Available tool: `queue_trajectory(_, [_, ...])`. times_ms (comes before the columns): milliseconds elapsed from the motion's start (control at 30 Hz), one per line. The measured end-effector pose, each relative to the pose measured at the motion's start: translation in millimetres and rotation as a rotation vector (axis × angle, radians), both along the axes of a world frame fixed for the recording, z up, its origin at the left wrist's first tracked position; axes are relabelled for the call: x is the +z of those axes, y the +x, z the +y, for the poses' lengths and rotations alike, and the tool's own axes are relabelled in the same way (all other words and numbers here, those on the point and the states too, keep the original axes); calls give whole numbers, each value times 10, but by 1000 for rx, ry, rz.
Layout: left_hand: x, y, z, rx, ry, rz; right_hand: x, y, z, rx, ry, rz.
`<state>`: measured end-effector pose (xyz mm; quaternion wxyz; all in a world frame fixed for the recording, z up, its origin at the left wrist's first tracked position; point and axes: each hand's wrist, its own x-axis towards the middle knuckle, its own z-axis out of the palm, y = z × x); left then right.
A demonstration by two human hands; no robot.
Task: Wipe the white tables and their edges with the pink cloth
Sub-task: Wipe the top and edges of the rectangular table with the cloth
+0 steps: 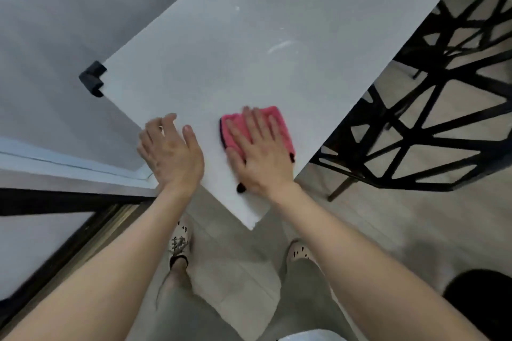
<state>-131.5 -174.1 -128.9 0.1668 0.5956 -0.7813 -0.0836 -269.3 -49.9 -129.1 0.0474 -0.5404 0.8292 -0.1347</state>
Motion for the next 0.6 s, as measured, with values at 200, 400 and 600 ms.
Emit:
queue_trajectory(200, [-67, -170, -99, 133, 38, 15, 0, -1056, 227, 368, 63, 27])
queue_trajectory(400, [-265, -306, 26, 165, 5, -111, 17, -1756, -66, -240, 13, 83])
queue_trajectory(600, [-244, -293, 53, 176, -38, -107, 4, -767, 192, 774, 40, 36])
